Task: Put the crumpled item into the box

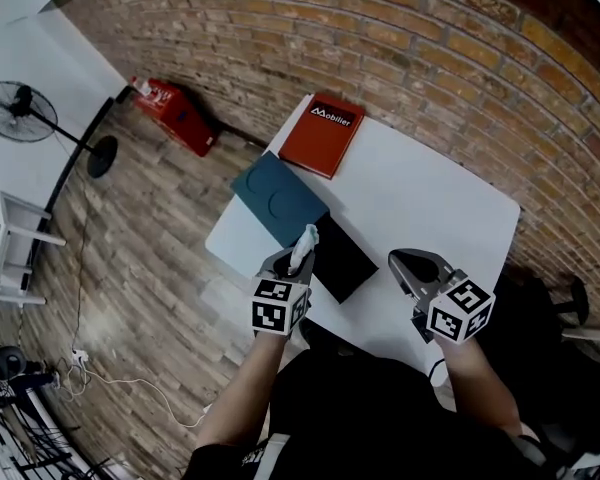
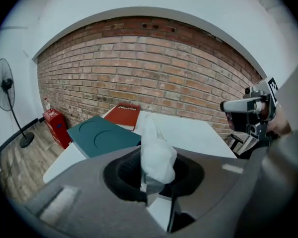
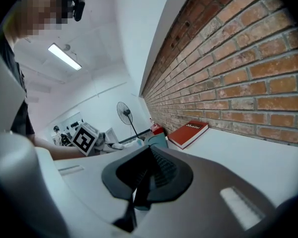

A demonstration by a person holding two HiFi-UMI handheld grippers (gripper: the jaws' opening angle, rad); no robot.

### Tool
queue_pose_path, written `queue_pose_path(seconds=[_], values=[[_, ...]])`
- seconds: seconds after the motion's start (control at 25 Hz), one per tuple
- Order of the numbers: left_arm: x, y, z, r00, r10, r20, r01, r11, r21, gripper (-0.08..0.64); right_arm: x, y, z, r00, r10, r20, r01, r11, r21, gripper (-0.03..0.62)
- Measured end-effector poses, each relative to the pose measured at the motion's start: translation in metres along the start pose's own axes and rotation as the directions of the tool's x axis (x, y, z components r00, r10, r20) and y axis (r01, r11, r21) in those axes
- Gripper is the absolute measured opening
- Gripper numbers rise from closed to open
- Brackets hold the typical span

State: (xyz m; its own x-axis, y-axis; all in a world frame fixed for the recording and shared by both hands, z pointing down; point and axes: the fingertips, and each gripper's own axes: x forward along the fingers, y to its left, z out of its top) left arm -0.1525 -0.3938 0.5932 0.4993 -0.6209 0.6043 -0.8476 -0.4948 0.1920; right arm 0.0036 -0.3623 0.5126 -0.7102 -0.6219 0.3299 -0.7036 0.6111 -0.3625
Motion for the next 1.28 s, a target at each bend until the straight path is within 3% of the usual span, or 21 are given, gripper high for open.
queue_pose_path(seconds=[0.36, 0.56, 0.76, 0.88, 1.16, 1.28], values=[[0.055, -0.005, -0.019, 0.991, -0.072, -0.112, 0.08, 0.994, 0.07, 0.075, -0.001, -0.007, 0.008, 0.999, -0.031, 0.012, 0.031, 1.0, 0.002, 0.001], [0.075, 0.003, -0.031, 0.983, -0.017, -0.185, 0.046, 0.987, 0.155, 0.079, -0.012, -0.019, 0.007, 0.998, -0.062, 0.013, 0.062, 0.998, 0.012, 0.0], [0.09, 0.012, -0.048, 0.97, 0.03, -0.241, 0.014, 0.984, 0.179, 0.086, -0.017, -0.022, 0.005, 0.997, -0.07, 0.018, 0.07, 0.997, 0.021, 0.0], [0.099, 0.0, -0.059, 0.959, -0.016, -0.282, 0.072, 0.979, 0.19, 0.165, -0.019, -0.022, 0.006, 0.998, -0.065, 0.021, 0.065, 0.998, 0.02, 0.0], [0.089, -0.025, -0.061, 0.955, -0.068, -0.288, 0.117, 0.98, 0.159, 0.237, -0.027, -0.019, 0.005, 0.998, -0.05, 0.03, 0.05, 0.999, 0.017, 0.0], [0.08, -0.031, -0.057, 0.964, -0.073, -0.255, 0.119, 0.979, 0.168, 0.255, -0.031, -0.017, 0.002, 0.999, -0.039, 0.029, 0.038, 0.999, 0.02, 0.0]])
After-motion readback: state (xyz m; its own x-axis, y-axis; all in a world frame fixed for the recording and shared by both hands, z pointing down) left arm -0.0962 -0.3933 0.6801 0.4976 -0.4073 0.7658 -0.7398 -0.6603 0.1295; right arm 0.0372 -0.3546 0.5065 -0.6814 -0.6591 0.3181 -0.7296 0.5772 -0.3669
